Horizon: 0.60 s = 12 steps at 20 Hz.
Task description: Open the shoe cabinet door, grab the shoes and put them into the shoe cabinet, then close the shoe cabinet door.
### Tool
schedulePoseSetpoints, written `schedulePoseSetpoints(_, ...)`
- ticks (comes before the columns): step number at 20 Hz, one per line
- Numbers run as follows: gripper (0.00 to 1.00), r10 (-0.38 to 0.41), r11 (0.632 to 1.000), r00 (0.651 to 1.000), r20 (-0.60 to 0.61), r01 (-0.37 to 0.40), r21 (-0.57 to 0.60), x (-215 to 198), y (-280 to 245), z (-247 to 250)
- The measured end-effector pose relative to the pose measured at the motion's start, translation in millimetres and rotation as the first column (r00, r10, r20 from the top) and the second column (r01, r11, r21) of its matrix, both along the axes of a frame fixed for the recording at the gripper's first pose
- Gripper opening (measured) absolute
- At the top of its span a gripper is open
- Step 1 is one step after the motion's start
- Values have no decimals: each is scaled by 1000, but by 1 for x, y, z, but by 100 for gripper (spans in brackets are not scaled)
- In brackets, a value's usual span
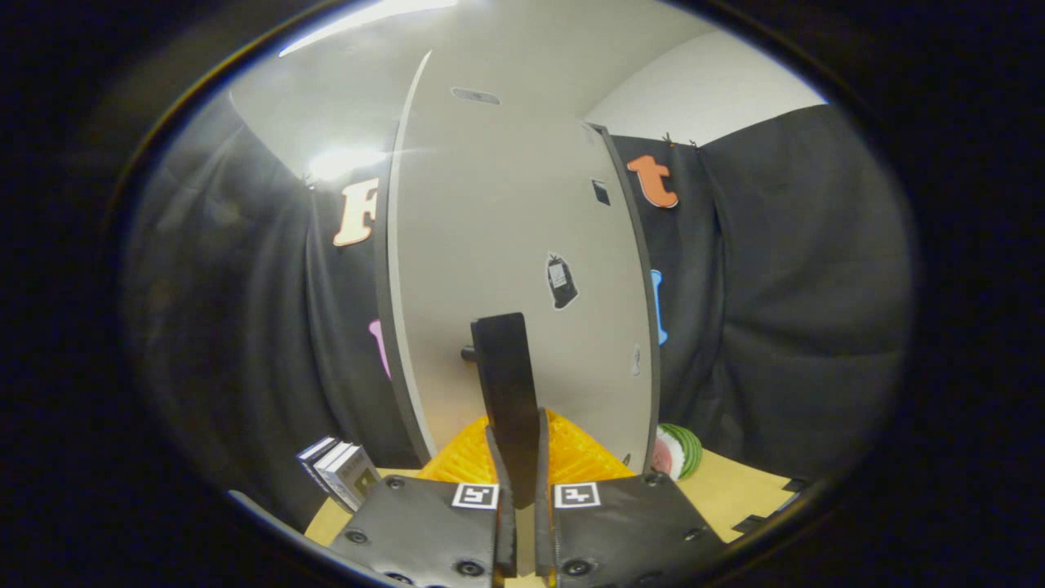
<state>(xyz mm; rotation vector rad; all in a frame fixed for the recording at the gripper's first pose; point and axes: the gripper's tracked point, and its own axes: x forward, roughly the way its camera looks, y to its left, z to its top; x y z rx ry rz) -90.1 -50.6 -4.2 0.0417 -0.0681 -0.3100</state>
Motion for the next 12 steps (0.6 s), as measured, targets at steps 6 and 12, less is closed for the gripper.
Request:
schedulePoseSetpoints(6, 10, -60, 998, 998, 3, 60, -22, -20, -18, 0)
schedulePoseSetpoints(12, 9, -121, 992, 992, 15, 122, -27, -42, -43, 4)
